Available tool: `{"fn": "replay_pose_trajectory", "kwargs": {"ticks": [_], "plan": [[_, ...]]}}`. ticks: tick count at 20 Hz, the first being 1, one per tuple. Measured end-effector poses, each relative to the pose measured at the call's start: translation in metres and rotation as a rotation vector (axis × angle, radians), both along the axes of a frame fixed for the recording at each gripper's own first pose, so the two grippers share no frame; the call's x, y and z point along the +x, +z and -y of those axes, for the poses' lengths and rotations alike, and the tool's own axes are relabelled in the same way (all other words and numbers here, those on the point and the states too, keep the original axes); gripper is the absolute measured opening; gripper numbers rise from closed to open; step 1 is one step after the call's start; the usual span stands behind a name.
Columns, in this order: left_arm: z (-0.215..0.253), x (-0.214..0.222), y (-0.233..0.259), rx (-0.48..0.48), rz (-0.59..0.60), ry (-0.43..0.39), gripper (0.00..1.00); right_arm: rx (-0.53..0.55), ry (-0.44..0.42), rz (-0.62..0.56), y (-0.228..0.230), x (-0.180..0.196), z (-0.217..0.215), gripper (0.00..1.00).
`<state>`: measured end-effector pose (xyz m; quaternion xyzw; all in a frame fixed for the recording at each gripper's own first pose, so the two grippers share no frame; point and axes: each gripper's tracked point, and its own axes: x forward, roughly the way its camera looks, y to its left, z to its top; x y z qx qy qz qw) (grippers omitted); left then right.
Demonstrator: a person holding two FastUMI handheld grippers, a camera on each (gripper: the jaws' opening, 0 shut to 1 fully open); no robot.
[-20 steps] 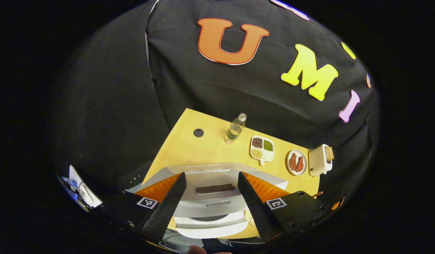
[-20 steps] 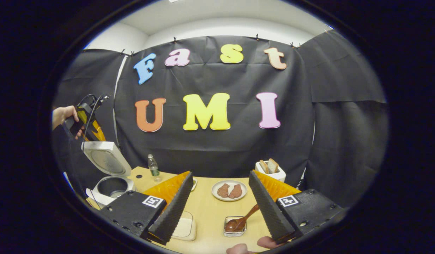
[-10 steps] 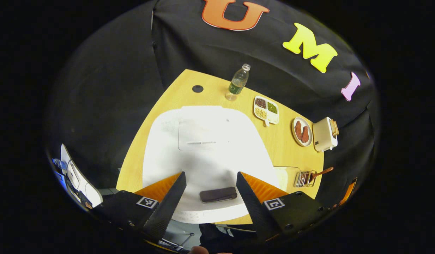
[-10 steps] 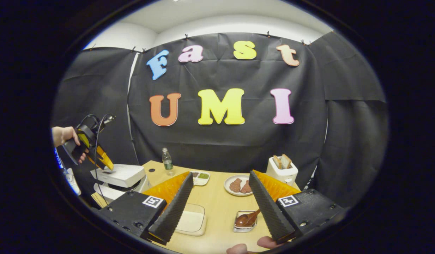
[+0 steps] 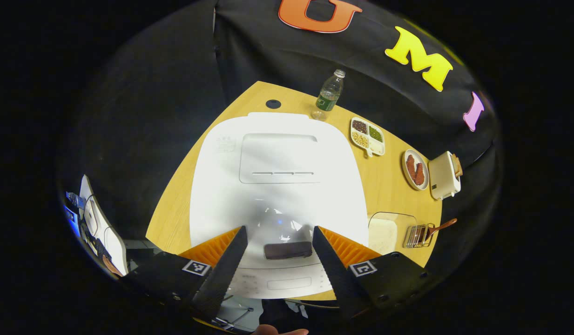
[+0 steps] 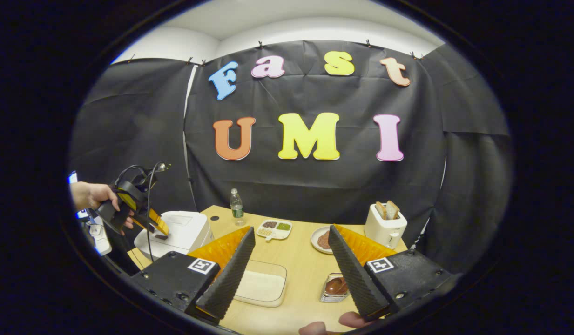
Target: Close the left gripper, press the button to open the rice cooker; take a wooden spoon from the chopstick holder with the right hand, scoop a spoonful of rice and pour it into the rice cooker, then put the wooden spoon back into the chopstick holder.
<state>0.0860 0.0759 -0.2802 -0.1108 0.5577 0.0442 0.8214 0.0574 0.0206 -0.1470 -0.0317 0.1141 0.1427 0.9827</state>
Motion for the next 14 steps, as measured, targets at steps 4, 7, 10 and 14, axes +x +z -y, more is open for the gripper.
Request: {"fn": "replay_pose_trajectory", "kwargs": {"ticks": [4, 7, 10, 14], "plan": [[-0.004, -0.001, 0.001, 0.063, 0.032, -0.003, 0.95, 0.027, 0.005, -0.021, -0.008, -0.002, -0.007, 1.0], [-0.001, 0.007, -0.002, 0.095, 0.056, -0.025, 0.96, 0.047, 0.007, -0.031, -0.01, -0.001, -0.01, 1.0], [-0.004, 0.0, -0.001, 0.081, 0.111, -0.004, 1.0, 0.059, 0.015, -0.048, -0.014, -0.003, -0.012, 0.96], [0.0, 0.013, 0.005, 0.109, 0.215, 0.009, 1.0, 0.046, 0.017, -0.061, -0.013, -0.006, -0.011, 0.96]]}}
